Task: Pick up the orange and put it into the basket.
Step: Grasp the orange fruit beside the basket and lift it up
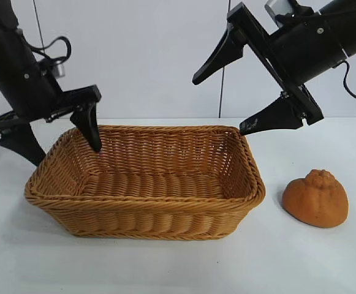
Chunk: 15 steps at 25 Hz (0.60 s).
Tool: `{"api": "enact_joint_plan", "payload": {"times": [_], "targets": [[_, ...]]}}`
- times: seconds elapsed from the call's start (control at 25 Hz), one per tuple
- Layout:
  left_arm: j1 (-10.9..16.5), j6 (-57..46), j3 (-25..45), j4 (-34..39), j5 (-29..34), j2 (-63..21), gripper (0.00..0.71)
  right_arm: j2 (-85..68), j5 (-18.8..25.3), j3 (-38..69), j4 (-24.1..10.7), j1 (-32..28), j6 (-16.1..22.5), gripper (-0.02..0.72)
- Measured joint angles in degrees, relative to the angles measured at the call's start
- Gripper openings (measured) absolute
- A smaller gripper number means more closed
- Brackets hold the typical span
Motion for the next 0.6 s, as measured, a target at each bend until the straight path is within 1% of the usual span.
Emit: {"api": "enact_joint_plan", "payload": {"times": [0.08,0.16,0.28,0.4,0.48,0.6], "targets": [[0.0,0.0,-0.1,2.7,0.5,-3.6,0.632,0.0,0.0,0.0,0.0,0.0,0.0,0.652],[0.6,-0.3,-0.3,5.7,1.0,-7.3,0.633,0.0,0.0,0.0,0.0,0.0,0.0,0.652],[3.6,-0.3,-0.3,9.3,2.3,-11.2,0.633,0.0,0.0,0.0,0.0,0.0,0.0,0.652],[8.2,-0.3,-0.3,11.9,4.8,-13.2,0.633,0.0,0.0,0.0,-0.1,0.0,0.0,0.652],[10.3,-0.3,-0.3,14.5,7.3,-14.3,0.633,0.0,0.0,0.0,-0.1,0.0,0.0,0.652],[11.0,-0.3,-0.3,18.7,11.7,-17.2,0.633,0.0,0.0,0.0,-0.1,0.0,0.0,0.652]]}}
